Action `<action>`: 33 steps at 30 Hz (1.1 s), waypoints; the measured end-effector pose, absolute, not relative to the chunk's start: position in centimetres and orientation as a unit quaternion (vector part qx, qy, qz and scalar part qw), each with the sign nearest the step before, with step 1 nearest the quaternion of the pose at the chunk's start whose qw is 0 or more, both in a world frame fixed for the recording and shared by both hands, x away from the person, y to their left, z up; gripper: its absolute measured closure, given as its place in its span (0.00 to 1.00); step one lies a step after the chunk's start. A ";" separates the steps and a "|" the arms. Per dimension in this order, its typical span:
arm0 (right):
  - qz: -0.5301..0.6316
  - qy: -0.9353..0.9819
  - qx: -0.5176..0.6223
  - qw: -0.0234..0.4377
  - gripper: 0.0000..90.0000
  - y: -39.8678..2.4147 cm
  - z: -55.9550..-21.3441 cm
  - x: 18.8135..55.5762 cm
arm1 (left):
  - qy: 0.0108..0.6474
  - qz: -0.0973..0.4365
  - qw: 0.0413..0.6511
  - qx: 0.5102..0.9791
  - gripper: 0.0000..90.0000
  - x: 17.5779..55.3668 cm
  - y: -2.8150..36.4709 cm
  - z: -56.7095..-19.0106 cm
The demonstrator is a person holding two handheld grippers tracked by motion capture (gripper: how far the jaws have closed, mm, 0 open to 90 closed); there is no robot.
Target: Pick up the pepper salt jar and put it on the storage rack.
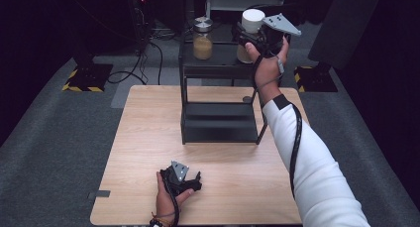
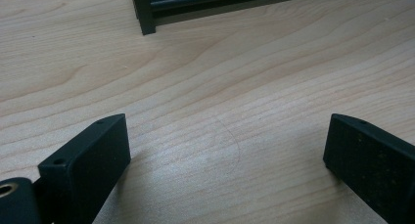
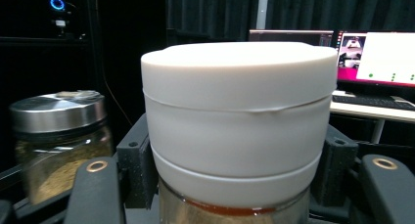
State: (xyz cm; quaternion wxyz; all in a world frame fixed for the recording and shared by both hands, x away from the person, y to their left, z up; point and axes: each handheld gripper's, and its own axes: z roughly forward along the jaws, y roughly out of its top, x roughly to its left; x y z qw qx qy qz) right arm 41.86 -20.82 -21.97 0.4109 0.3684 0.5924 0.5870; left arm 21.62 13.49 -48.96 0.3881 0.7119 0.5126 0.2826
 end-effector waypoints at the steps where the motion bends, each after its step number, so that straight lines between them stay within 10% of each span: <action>1: 0.586 0.593 0.369 0.411 0.38 -20.8 -22.0 42.1 | 0.512 0.283 0.388 0.712 0.03 21.6 13.5 -49.0; 33: 0.582 0.585 0.383 0.414 0.38 -20.5 -22.9 44.0 | 0.511 0.283 0.388 0.713 0.03 21.6 13.5 -49.0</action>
